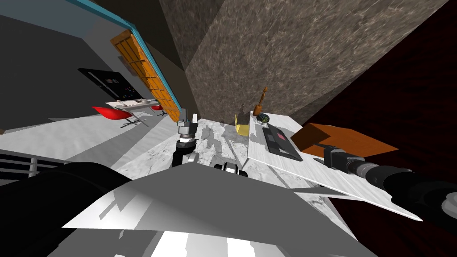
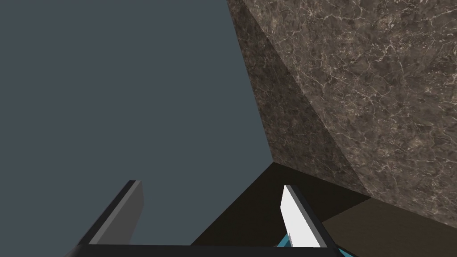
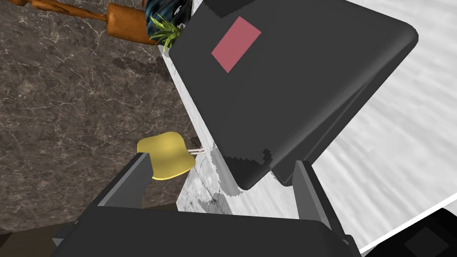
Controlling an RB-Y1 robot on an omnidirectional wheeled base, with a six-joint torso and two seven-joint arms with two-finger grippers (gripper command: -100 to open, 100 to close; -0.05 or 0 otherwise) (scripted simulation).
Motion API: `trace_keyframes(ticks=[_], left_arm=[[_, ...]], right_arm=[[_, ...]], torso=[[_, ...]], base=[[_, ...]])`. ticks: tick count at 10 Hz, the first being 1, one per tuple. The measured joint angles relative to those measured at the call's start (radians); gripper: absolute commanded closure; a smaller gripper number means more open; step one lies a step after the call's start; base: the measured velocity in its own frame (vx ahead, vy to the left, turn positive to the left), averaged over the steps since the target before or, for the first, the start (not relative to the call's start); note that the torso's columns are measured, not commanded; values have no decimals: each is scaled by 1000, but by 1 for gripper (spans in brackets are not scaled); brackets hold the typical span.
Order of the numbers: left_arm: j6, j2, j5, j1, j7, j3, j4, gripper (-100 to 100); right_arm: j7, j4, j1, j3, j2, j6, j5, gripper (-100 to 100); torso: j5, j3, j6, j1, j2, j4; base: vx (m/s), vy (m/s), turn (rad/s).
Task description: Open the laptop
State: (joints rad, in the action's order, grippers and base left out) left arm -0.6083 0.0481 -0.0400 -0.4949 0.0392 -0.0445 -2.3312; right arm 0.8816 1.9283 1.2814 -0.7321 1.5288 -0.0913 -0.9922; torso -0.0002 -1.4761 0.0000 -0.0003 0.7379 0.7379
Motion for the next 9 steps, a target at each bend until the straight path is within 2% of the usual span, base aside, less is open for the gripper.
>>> trace_keyframes(ticks=[1, 3, 4, 9], left_arm=[[0, 0, 0, 0, 0, 0, 0, 0], [0, 0, 0, 0, 0, 0, 0, 0], [0, 0, 0, 0, 0, 0, 0, 0], [0, 0, 0, 0, 0, 0, 0, 0]], right_arm=[[-6, -7, 7, -30, 5, -23, 4, -100], [-12, -29, -4, -60, 26, -61, 16, -100], [-13, -31, -4, -62, 27, -66, 17, 0], [-13, -30, -4, -62, 27, -65, 17, 0]], torso=[[0, 0, 0, 0, 0, 0], [0, 0, 0, 0, 0, 0], [0, 0, 0, 0, 0, 0], [0, 0, 0, 0, 0, 0]], base=[[-1, 21, -74], [-2, 14, -51], [0, 0, 0], [0, 0, 0]])
